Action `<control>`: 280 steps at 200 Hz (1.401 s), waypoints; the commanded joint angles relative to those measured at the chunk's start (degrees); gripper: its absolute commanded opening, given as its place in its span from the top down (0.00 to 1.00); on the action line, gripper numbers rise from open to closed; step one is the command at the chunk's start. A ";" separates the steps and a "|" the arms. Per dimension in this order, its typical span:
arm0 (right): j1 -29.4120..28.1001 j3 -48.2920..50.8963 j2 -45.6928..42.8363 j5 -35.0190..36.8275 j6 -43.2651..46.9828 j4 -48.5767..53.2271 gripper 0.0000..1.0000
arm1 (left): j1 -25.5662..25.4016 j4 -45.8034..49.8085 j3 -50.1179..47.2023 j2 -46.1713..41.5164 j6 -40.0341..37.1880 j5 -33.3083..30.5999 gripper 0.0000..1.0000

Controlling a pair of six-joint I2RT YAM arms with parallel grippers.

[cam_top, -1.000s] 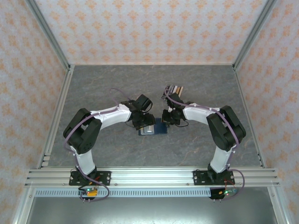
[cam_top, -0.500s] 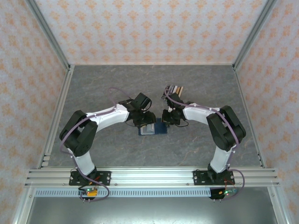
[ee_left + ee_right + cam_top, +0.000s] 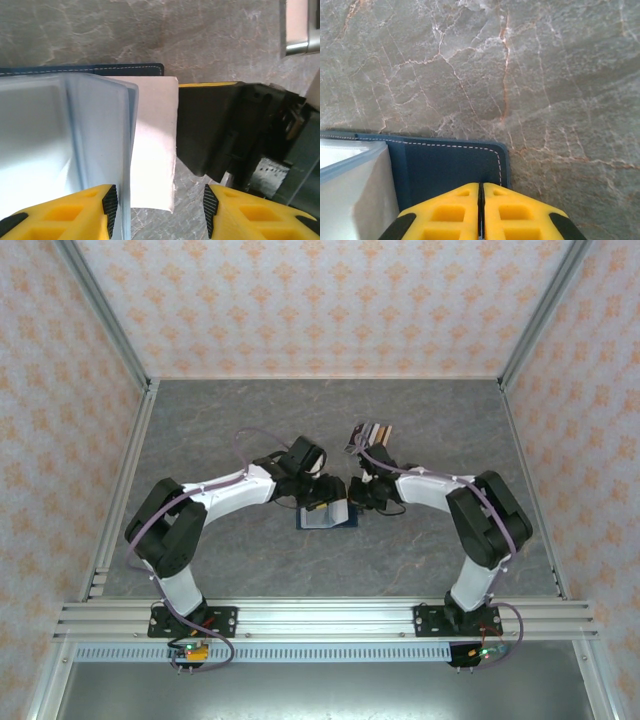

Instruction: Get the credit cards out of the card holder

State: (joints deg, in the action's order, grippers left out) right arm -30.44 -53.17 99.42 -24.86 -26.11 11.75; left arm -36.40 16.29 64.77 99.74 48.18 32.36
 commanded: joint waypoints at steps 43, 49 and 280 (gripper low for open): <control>0.01 8.01 -13.73 8.81 -0.96 -5.45 0.89 | -1.74 -2.65 1.28 2.95 0.83 0.86 0.49; -0.12 8.56 -14.79 9.52 -0.92 -5.79 0.90 | -1.81 -3.50 1.11 3.21 1.31 0.91 0.49; -0.08 0.70 0.10 0.82 0.83 0.28 0.81 | 4.64 9.81 -3.69 -2.86 -1.71 -8.31 0.53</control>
State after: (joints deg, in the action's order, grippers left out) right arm -30.44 -51.05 98.10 -25.36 -26.06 8.82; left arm -31.46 24.38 61.36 95.13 47.48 23.97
